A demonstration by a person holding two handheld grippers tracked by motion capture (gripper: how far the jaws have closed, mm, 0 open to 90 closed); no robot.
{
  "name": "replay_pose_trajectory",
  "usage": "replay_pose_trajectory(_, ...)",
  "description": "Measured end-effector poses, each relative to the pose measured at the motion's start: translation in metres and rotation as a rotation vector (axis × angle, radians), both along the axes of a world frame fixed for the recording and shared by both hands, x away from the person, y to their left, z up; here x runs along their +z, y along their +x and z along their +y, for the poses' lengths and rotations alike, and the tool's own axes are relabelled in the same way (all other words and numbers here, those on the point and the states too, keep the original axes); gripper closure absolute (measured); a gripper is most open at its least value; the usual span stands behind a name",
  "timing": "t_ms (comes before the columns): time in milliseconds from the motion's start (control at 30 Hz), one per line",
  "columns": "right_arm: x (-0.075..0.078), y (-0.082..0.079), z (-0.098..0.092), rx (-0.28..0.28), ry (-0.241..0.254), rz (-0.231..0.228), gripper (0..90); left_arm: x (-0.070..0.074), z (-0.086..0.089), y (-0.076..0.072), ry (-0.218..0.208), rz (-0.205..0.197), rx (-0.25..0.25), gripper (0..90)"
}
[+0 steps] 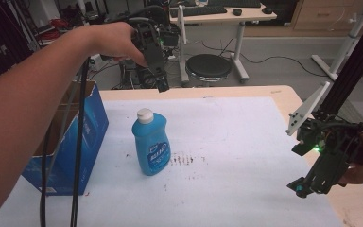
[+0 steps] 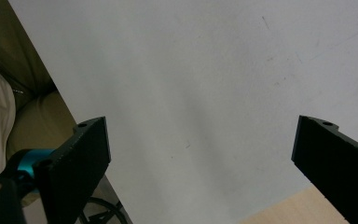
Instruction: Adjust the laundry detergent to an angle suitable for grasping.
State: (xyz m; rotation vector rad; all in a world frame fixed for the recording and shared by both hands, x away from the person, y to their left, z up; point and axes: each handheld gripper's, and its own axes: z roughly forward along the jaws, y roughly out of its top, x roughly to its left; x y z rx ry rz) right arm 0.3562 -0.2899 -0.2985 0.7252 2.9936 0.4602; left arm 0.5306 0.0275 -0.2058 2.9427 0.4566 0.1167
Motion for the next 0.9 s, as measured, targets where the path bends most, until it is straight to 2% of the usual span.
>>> replay_pose_trajectory(233,0.0011,0.0014,0.0002,0.012,0.002,-0.007,3.4,0.0036,-0.0002,-0.0031,-0.003,-0.024,0.001,2.5)
replay_pose_trajectory(433,0.0023,-0.0009,0.0005,0.018,0.019,-0.018,3.4,0.0063,-0.0011,-0.0048,-0.008,-0.028,0.019,2.5)
replay_pose_trajectory(533,0.0013,-0.0018,-0.0001,0.019,0.02,-0.017,3.4,0.0059,-0.0018,-0.0048,-0.003,-0.026,0.019,2.6)
replay_pose_trajectory(567,-0.0006,-0.0018,-0.0003,0.016,0.022,-0.013,3.4,0.0054,-0.0035,-0.0071,0.011,-0.026,0.015,2.6)
replay_pose_trajectory(767,-0.0009,0.0001,0.0012,0.021,0.019,-0.028,3.4,0.0071,-0.0023,-0.0083,0.005,-0.026,0.016,2.6)
replay_pose_trajectory(900,-0.0006,-0.0017,0.0007,0.024,0.02,-0.028,3.4,0.0057,-0.0018,-0.0093,0.016,-0.027,0.011,2.6)
